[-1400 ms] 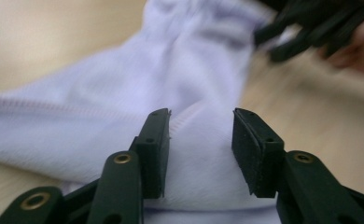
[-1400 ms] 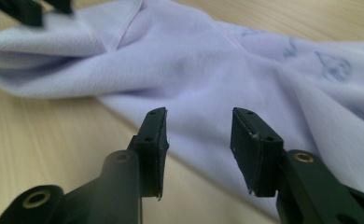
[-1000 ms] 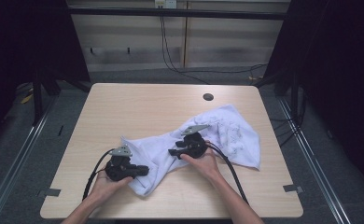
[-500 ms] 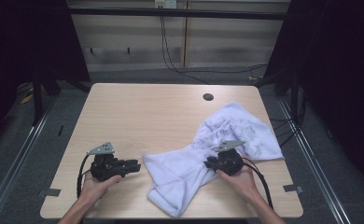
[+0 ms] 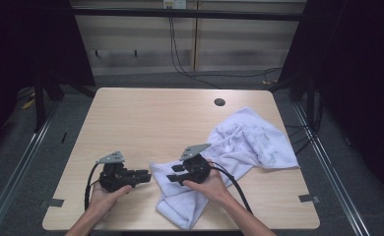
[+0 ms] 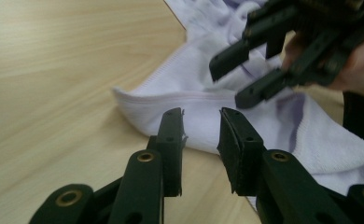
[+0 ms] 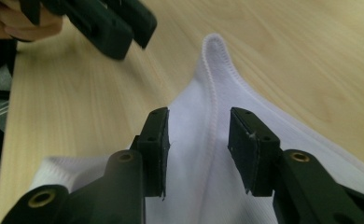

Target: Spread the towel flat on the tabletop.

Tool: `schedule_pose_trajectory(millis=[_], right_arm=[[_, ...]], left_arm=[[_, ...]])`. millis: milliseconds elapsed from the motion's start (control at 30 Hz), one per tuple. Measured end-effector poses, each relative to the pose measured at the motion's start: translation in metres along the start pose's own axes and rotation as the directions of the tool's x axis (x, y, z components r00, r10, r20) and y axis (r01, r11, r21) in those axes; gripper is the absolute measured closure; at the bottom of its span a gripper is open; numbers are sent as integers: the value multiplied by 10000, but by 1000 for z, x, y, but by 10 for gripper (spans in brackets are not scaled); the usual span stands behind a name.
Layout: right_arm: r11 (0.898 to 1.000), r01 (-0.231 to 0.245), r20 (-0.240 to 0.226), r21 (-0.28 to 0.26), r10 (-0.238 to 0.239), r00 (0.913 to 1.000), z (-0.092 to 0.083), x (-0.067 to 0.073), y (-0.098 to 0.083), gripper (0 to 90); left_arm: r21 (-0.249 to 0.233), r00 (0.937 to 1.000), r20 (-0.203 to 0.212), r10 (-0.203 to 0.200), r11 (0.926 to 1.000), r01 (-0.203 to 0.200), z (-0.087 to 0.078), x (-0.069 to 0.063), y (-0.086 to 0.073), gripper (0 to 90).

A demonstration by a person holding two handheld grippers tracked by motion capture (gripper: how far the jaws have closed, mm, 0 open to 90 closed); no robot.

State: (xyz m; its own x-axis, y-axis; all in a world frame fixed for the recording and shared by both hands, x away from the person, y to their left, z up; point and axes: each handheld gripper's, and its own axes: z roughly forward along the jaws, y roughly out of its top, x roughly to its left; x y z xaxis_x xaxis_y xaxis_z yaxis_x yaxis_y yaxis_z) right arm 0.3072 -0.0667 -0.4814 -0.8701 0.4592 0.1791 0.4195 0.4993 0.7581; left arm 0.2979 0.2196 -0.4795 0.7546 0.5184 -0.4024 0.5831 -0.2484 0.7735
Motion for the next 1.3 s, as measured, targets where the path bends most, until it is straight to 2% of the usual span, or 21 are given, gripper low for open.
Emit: schedule_pose_trajectory(millis=[33,100,133,200,233,300,433,567,700,733,767,833,900,933,1000,1067,1100,1167,1200,1267,1300], right_arm=[[9998,-39,1,177,39,10000,8,0,1,568],[9980,-214,-30,601,216,9998,22,-3,1,568],[9971,-282,19,708,282,9996,26,-5,-1,628],[9978,-161,-54,637,165,9998,26,-5,-3,832],[9989,-173,-3,429,174,9998,21,-4,-2,881],[9996,-234,175,-137,236,9996,6,-3,0,886],[9909,-207,1020,-1329,345,9942,-49,-4,5,887],[9770,-317,2060,-2107,761,9756,-110,-10,-10,887],[9713,-839,3006,-2224,1501,9419,-154,-20,-45,886],[9722,-1016,3123,-2112,1656,9354,-160,-22,-56,886],[9729,-1239,3348,-1953,1849,9240,-164,-24,-67,886],[9727,-1709,3561,-1567,2171,9089,-166,-29,-90,882],[9693,-2073,3583,-1325,2419,9017,-164,-33,-104,868],[9682,-2202,3610,-1190,2488,8988,-162,-36,-109,848],[9670,-2290,3490,-1113,2538,9021,-160,-40,-112,803],[9667,-2277,3463,-1164,2544,9030,-159,-42,-111,790],[9657,-2299,3443,-1204,2578,9028,-159,-42,-111,773],[9642,-2309,3410,-1303,2623,9027,-158,-41,-109,734],[9650,-2245,3344,-1354,2578,9065,-159,-41,-109,713],[9652,-2186,3306,-1433,2549,9087,-161,-40,-107,687],[9646,-2163,3259,-1511,2552,9103,-163,-39,-107,669]], left_arm=[[-127,9999,39,-133,9998,133,-3,2,0,700],[-219,9999,-9,-130,9997,129,-6,4,-1,693],[-246,9999,-51,-121,9996,119,-6,4,-1,686],[-287,10000,68,-33,9996,35,-6,1,-1,681],[-302,9999,138,23,9995,-19,-5,0,-1,679],[-267,9996,177,218,9994,-213,-4,-4,0,673],[9,9971,292,704,9975,-705,3,-13,2,659],[286,9937,449,1030,9941,-1043,16,-24,7,639],[560,9865,660,1501,9865,-1539,34,-36,14,618],[643,9860,697,1516,9857,-1561,40,-39,16,610],[703,9844,761,1589,9839,-1642,47,-41,18,602],[943,9833,866,1602,9812,-1681,63,-45,21,583],[1147,9772,1219,1740,9755,-1880,79,-52,27,584],[1103,9744,1436,1729,9757,-1893,87,-56,31,584],[991,9680,1894,1647,9776,-1857,101,-64,37,581],[1131,9557,2370,1748,9720,-2058,115,-74,39,545],[1322,9528,2406,1851,9662,-2211,122,-79,38,525],[1816,9544,2162,2058,9520,-2464,136,-85,33,473],[1964,9526,2234,2063,9478,-2513,140,-85,31,459],[2317,9534,2052,2211,9355,-2668,145,-86,27,491],[2259,9528,2063,2225,9367,-2677,145,-85,26,555]])
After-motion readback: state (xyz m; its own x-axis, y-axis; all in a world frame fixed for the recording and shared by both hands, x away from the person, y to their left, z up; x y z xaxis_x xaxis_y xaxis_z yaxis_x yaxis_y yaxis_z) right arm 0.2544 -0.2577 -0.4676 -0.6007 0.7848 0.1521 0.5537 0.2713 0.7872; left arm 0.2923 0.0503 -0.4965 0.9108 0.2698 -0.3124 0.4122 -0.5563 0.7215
